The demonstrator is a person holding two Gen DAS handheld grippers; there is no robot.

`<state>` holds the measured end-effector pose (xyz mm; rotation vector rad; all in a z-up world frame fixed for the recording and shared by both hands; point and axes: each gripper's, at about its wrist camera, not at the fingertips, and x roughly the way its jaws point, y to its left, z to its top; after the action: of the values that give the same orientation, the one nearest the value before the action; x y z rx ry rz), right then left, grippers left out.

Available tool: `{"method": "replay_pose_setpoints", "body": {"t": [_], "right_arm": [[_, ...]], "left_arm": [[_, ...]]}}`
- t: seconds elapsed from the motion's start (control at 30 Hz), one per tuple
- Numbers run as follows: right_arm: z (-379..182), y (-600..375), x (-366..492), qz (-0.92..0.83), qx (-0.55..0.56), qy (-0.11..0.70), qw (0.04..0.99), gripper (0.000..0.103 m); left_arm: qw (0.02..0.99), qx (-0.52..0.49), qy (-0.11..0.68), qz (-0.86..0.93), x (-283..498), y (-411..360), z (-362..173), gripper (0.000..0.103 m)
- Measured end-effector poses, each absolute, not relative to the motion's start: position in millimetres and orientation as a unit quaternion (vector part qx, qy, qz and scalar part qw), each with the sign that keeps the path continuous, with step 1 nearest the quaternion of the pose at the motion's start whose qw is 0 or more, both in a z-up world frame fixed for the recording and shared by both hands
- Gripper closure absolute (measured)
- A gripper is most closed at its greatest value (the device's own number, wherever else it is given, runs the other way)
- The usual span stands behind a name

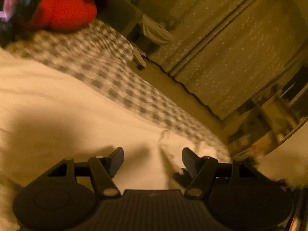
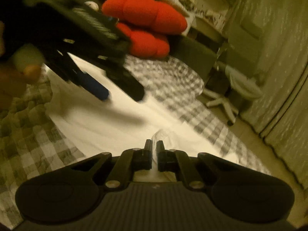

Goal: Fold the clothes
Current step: 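Close the left tool on the garment end beside the right tool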

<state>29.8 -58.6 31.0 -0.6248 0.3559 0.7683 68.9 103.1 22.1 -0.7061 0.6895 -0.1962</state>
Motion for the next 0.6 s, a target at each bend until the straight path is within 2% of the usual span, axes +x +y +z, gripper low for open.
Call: {"method": "replay_pose_setpoints", "body": {"t": [0.37, 0.47, 0.5, 0.53, 0.57, 0.6], "right_arm": [[40.9, -59.8, 19.3, 0.379, -0.307, 0.122, 0.865, 0.099], [42.2, -59.0, 18.5, 0.383, -0.302, 0.12, 0.865, 0.099], [41.9, -58.6, 18.2, 0.384, -0.302, 0.121, 0.864, 0.099], [41.6, -58.1, 17.9, 0.385, -0.303, 0.122, 0.863, 0.099], [41.2, -57.7, 17.6, 0.386, -0.303, 0.123, 0.863, 0.099], [40.9, -57.3, 17.4, 0.387, -0.303, 0.124, 0.862, 0.099]], "left_arm": [[0.825, -0.412, 0.365, -0.129, 104.2, 80.1, -3.6, 0.035], [0.825, -0.42, 0.358, -0.124, 109.7, 81.1, -5.9, 0.038], [0.827, -0.416, 0.356, -0.124, 111.7, 80.0, -5.8, 0.042], [0.831, -0.409, 0.355, -0.124, 113.7, 77.7, -5.4, 0.058], [0.837, -0.396, 0.356, -0.125, 116.0, 76.1, -4.9, 0.079], [0.845, -0.377, 0.358, -0.124, 117.7, 73.8, -4.1, 0.09]]}}
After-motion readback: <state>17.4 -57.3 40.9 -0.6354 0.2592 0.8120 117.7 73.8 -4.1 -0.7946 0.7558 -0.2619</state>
